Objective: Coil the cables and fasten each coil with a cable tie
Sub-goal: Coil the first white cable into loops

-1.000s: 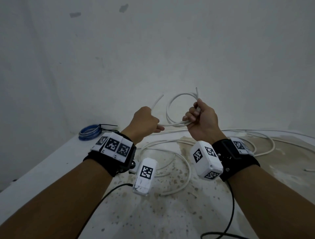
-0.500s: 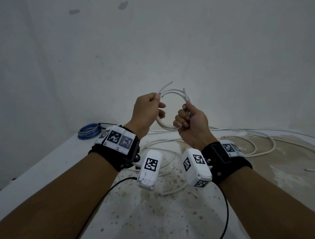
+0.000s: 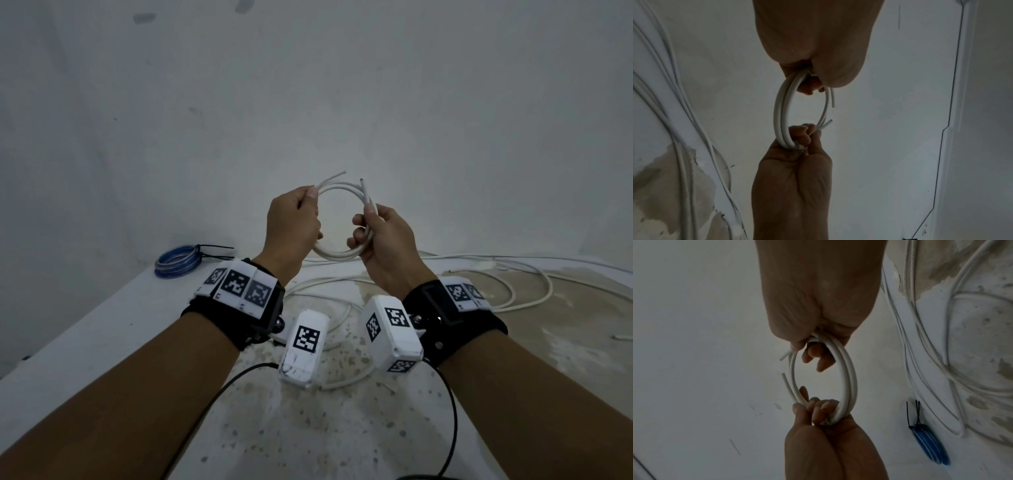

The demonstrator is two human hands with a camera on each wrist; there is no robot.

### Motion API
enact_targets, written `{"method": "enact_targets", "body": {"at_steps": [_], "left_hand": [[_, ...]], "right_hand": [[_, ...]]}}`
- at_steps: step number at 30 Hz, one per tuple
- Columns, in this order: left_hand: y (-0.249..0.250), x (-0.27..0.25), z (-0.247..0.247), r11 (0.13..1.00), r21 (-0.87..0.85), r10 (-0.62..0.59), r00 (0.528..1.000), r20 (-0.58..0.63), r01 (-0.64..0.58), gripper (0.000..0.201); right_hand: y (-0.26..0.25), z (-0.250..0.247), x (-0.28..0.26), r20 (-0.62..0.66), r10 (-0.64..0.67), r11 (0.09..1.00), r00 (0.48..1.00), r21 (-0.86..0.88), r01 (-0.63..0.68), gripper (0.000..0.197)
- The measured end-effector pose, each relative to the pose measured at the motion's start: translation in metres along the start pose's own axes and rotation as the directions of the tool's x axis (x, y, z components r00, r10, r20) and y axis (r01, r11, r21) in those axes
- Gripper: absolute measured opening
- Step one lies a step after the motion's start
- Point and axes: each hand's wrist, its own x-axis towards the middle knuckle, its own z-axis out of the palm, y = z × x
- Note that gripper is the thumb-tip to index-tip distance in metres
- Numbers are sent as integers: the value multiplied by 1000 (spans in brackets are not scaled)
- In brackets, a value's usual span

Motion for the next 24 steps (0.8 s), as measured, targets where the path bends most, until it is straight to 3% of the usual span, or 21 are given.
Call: {"method": "enact_targets", "body": {"at_steps": [5, 9, 13, 24], "left_hand": [[-6, -1, 1, 1000, 0, -11, 1000, -9, 11, 36], [-8, 0, -1, 1000, 0, -10, 1000, -11, 10, 32], [-10, 2, -3, 998, -36, -52, 998, -26, 51, 35], [-8, -1, -12, 999, 32, 18, 999, 40, -20, 32]], "right_hand": [[2, -2, 2, -2, -29, 995, 1000, -95, 28, 15], [-2, -4, 1, 101, 146, 984, 984, 90, -155, 17], [-6, -6, 2, 174, 240, 959, 955, 111, -261, 19], [-23, -3, 7, 230, 261, 949, 937, 114, -293, 21]]}}
